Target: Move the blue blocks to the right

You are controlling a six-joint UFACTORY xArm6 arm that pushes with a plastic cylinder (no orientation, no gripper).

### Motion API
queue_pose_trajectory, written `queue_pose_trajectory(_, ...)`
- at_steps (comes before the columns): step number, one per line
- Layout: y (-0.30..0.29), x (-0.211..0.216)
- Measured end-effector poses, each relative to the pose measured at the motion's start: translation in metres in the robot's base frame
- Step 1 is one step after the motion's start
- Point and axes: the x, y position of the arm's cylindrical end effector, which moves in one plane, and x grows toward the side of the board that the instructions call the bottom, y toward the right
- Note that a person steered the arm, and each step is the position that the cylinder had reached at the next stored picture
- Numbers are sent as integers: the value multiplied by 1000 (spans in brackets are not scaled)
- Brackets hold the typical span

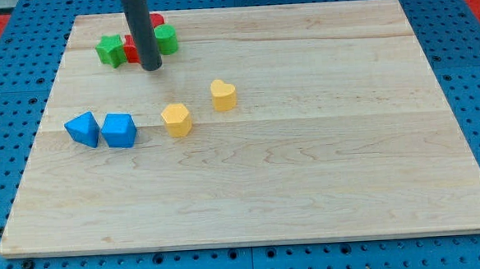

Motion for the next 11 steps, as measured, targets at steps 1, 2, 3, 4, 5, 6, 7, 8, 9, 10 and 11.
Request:
queue_pose_trajectory(1, -6, 22)
queue_pose_trajectory(2, -16, 22)
queue_pose_trajectory(3, -82, 18)
queue_pose_trajectory(4, -106, 39)
queue_pose_trajectory(5, -103, 98)
queue_pose_trajectory(6, -101, 122)
queue_pose_trajectory(7, -49, 130)
queue_pose_trajectory(8, -19, 131)
queue_pose_trajectory(9, -24, 125)
queue_pose_trajectory(10, -60, 125)
queue_pose_trajectory(11, -102, 125)
